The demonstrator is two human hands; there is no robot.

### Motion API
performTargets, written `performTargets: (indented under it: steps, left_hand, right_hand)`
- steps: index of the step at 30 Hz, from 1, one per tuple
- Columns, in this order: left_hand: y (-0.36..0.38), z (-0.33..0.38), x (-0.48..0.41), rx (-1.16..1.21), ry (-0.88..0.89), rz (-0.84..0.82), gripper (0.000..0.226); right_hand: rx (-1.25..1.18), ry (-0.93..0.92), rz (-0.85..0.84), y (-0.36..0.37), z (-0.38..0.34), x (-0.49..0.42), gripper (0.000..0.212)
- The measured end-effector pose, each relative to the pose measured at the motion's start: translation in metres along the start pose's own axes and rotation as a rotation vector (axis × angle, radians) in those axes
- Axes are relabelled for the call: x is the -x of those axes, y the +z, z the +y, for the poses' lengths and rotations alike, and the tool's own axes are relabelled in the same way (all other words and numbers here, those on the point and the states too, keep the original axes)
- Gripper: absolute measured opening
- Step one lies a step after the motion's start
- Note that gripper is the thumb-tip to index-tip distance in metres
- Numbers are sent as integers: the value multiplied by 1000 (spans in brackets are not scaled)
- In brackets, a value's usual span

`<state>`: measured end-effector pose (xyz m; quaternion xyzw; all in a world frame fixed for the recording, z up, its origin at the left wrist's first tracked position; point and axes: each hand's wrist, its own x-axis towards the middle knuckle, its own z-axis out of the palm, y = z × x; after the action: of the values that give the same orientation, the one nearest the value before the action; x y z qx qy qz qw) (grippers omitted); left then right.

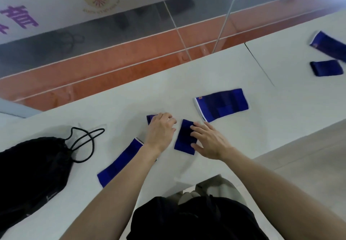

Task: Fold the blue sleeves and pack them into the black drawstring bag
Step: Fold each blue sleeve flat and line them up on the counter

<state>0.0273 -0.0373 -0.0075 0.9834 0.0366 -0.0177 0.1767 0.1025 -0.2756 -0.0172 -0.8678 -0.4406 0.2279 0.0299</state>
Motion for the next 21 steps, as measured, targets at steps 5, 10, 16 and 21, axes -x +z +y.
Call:
performTargets:
  steps: [5,10,16,21]
  left_hand:
    - [28,34,-42,-44,41,-265,55]
    - [49,53,-56,-177,-13,-427,80]
    - [51,89,-55,-10,-221,-529,36]
    - [37,175,-73,144,-193,-372,22]
  right_hand:
    - [-92,229,18,-24,19,36,46]
    - [-169,451,29,-45,59,84,45]
    - [-274,565,59,-52,111,131,49]
    - [-295,583,111,-66,166,178,48]
